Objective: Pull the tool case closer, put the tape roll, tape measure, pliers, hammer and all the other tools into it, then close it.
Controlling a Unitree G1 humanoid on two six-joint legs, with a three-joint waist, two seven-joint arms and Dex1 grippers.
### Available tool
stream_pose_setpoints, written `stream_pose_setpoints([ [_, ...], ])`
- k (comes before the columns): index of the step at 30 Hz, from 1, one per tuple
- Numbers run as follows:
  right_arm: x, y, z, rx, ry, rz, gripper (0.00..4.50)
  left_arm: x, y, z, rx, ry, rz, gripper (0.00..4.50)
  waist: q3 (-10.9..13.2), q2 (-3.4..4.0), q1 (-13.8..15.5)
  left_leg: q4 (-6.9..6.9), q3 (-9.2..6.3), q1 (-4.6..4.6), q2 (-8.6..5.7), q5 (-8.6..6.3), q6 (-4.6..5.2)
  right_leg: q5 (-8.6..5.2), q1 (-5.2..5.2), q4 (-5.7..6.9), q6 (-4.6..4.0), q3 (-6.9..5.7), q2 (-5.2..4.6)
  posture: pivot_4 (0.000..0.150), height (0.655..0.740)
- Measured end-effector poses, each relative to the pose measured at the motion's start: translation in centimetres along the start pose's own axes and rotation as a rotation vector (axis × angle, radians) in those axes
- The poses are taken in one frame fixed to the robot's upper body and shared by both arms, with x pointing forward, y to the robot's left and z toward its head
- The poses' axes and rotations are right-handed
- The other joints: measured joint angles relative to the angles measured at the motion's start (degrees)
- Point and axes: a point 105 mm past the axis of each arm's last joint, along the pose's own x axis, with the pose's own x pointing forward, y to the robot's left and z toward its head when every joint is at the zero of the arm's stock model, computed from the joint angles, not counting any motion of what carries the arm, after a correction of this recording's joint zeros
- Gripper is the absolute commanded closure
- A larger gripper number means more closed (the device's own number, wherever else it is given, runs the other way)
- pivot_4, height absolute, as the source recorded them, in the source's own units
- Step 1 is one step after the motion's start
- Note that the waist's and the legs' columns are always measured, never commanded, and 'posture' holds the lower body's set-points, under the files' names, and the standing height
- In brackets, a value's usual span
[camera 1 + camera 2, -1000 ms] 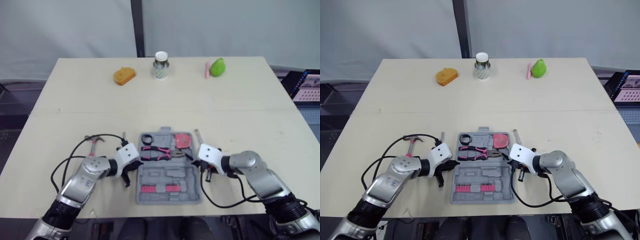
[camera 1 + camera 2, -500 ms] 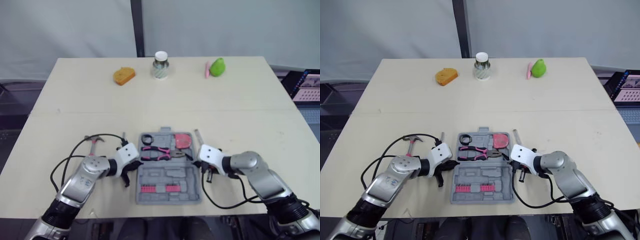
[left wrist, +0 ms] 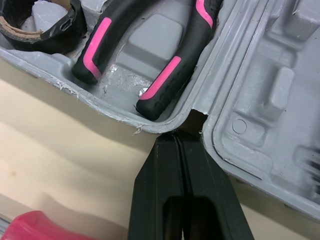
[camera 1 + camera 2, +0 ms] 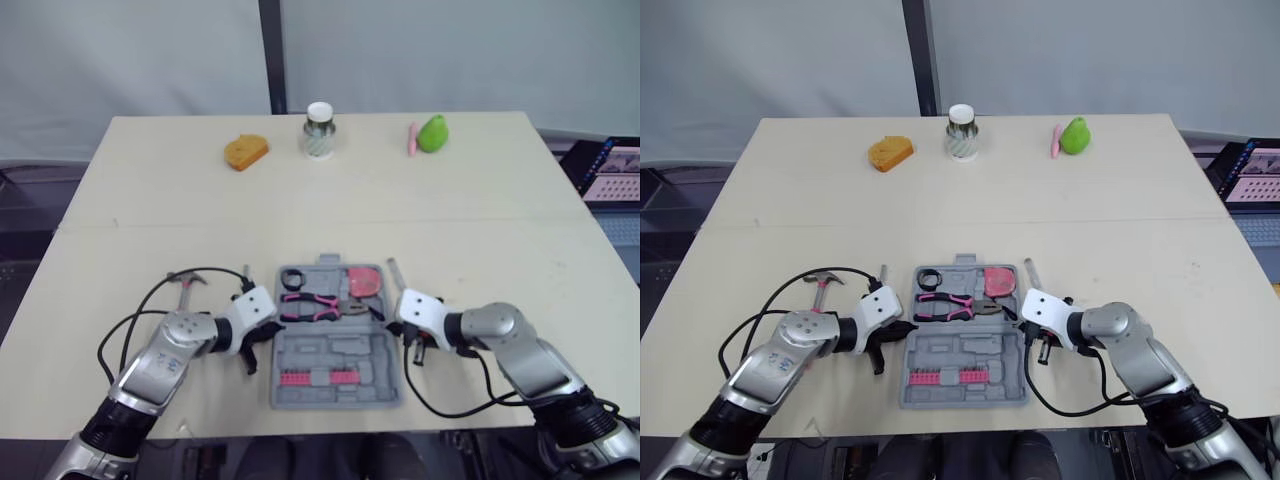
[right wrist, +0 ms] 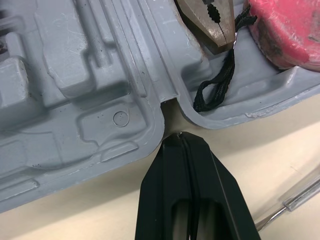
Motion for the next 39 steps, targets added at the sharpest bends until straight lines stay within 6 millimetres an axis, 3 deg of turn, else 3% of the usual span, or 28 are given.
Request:
stream_pose_setpoints([
  [32, 0.0, -0.4, 0.0, -0.008, -0.003, -0.005, 4.50, -1.0, 0.8, 0.4, -0.101, -0.020, 0.009, 4.48, 0.0, 0.00, 0.0, 0.00, 0.00, -0.01, 0.00, 0.00, 0.00, 0.00, -0.01, 0.00, 0.00, 0.00, 0.00, 0.150, 0.7400],
  [35, -0.7, -0.5, -0.2, -0.007, 0.008, -0.012, 4.50, -2.0, 1.0, 0.8, -0.086, -0.017, 0.014, 4.48, 0.1, -0.02, 0.0, 0.00, -0.01, -0.06, 0.00, 0.00, 0.00, 0.00, -0.04, 0.00, 0.00, 0.00, 0.00, 0.150, 0.7400],
  [39, -3.2, -1.6, 0.2, 0.054, -0.044, -0.072, 4.50, -5.1, 3.3, 2.6, -0.095, -0.071, 0.086, 4.48, 0.3, -0.10, 0.0, 0.02, -0.03, -0.10, 0.01, 0.00, 0.00, 0.00, -0.06, -0.01, 0.00, -0.01, 0.00, 0.150, 0.7400],
])
